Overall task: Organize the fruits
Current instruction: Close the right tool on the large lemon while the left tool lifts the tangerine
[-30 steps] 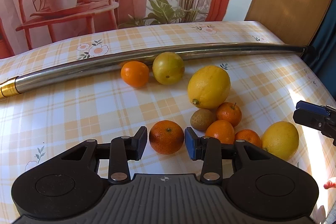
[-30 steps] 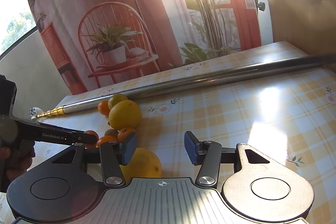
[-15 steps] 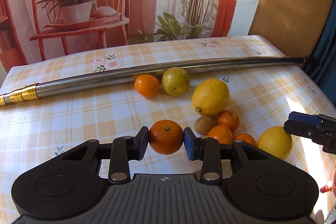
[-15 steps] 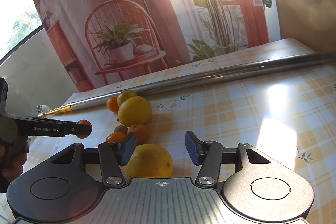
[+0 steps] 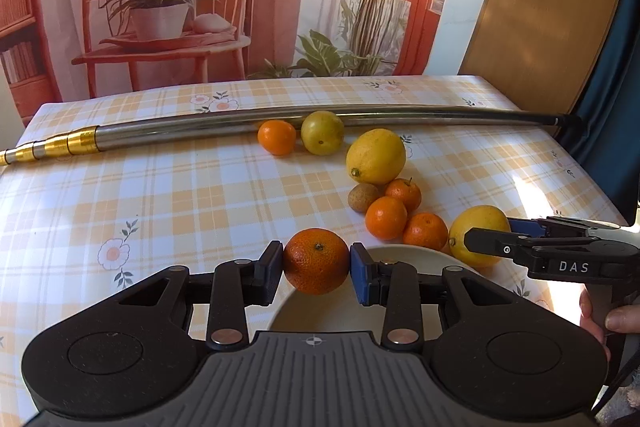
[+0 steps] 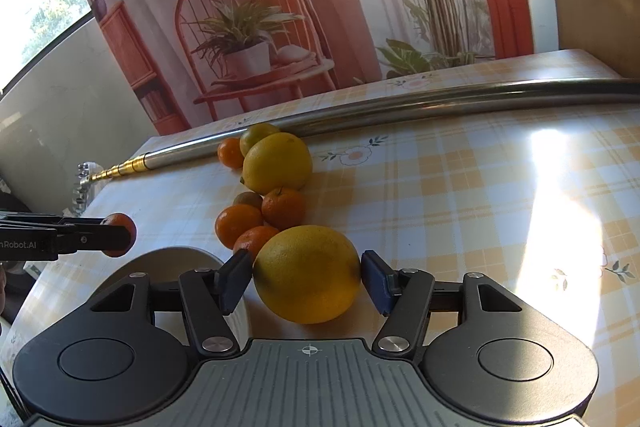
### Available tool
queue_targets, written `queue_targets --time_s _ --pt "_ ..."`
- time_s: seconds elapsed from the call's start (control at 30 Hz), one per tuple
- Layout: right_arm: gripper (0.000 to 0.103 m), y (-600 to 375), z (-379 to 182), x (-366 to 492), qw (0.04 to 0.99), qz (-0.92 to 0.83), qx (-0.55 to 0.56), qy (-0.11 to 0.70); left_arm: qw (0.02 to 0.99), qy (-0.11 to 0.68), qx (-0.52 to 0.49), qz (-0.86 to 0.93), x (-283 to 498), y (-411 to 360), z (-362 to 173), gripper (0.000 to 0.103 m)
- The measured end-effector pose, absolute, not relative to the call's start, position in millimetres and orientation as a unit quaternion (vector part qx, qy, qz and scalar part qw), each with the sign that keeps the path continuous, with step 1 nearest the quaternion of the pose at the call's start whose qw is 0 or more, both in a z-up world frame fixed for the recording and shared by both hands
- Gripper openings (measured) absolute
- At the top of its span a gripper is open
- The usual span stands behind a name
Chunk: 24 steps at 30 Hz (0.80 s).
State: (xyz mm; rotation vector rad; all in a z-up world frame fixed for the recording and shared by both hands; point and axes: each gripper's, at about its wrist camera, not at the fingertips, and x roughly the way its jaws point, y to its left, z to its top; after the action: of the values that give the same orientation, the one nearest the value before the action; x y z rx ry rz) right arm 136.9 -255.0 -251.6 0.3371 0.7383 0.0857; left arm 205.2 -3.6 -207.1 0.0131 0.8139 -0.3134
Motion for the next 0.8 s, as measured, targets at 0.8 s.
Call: queue_targets --time_s 0.8 --pt "0.056 -248 -249 125 0.924 0.028 0.157 0.347 0.907 0.393 0.011 -0.151 170 -3 -212 0.038"
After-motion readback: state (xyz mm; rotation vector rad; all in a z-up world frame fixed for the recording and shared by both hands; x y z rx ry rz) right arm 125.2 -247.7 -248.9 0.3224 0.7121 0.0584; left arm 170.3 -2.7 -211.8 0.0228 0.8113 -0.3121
